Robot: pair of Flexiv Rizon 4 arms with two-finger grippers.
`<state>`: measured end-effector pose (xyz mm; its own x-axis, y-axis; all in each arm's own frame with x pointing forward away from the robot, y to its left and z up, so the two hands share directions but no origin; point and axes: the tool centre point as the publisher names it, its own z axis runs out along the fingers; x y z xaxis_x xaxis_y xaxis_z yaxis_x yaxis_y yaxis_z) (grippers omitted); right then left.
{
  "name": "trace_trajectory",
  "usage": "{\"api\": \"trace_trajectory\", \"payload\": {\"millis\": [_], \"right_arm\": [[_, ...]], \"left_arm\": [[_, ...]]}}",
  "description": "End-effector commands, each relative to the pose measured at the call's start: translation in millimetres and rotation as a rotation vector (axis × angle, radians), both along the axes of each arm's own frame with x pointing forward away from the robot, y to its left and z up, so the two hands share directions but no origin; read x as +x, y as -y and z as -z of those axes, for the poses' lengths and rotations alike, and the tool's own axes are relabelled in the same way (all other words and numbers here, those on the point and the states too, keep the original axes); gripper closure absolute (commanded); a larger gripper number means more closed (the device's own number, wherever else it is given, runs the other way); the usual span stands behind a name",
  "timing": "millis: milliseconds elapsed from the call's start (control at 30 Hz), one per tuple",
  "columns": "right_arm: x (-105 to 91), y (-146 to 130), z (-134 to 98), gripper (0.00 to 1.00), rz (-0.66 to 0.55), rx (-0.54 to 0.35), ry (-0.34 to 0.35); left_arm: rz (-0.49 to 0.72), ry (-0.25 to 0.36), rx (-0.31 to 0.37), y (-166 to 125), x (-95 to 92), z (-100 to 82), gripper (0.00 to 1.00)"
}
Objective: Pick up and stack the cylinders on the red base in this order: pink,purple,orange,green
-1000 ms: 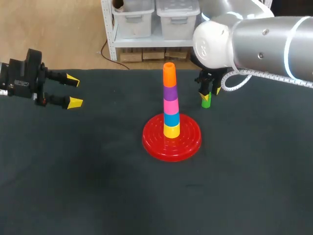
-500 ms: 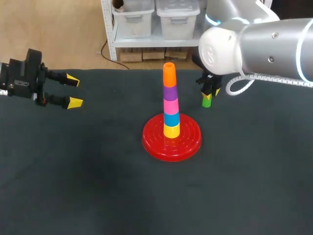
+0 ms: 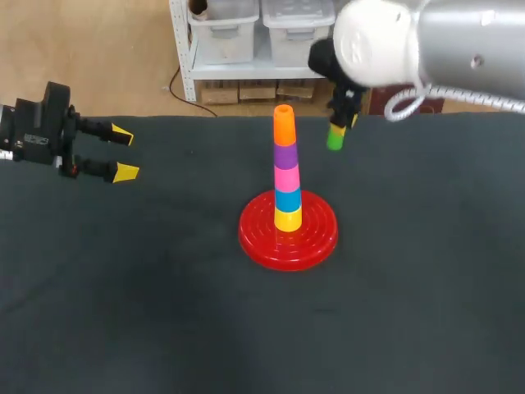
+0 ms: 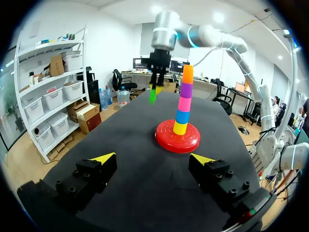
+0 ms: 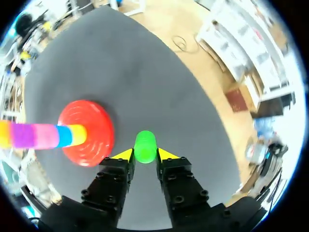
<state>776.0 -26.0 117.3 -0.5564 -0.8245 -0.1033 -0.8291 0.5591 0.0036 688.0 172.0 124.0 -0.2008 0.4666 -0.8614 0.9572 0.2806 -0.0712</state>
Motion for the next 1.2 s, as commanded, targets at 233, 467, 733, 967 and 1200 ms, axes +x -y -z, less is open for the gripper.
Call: {"api": "trace_trajectory", "payload": {"millis": [233, 467, 733, 967, 1200], "right_arm": [[-50.3, -26.1, -140.3, 1.00, -0.362, -0.018, 0.054], [-76.4, -44.8, -164.7, 1.00, -0.399, -0.039, 0.085], [-86.6, -61.2, -172.1, 1.00, -0.401, -0.074, 0.056], [-88.3, -93.4, -178.9, 1.00, -0.439, -0.050, -0.003], [-90.9, -108.0, -189.8, 1.00, -0.457, -0.107, -0.129]], "left_arm": [[-0.002, 0.006, -0.003, -0.6, -1.8, 1.0, 0.00], [-0.002, 0.006, -0.003, -0.6, -1.8, 1.0, 0.00], [-0.002, 0.006, -0.003, -0.6, -1.8, 1.0, 0.00], [-0.002, 0.006, -0.003, -0.6, -1.8, 1.0, 0.00], [-0.002, 0.006, -0.003, -0.6, -1.8, 1.0, 0.00]]}}
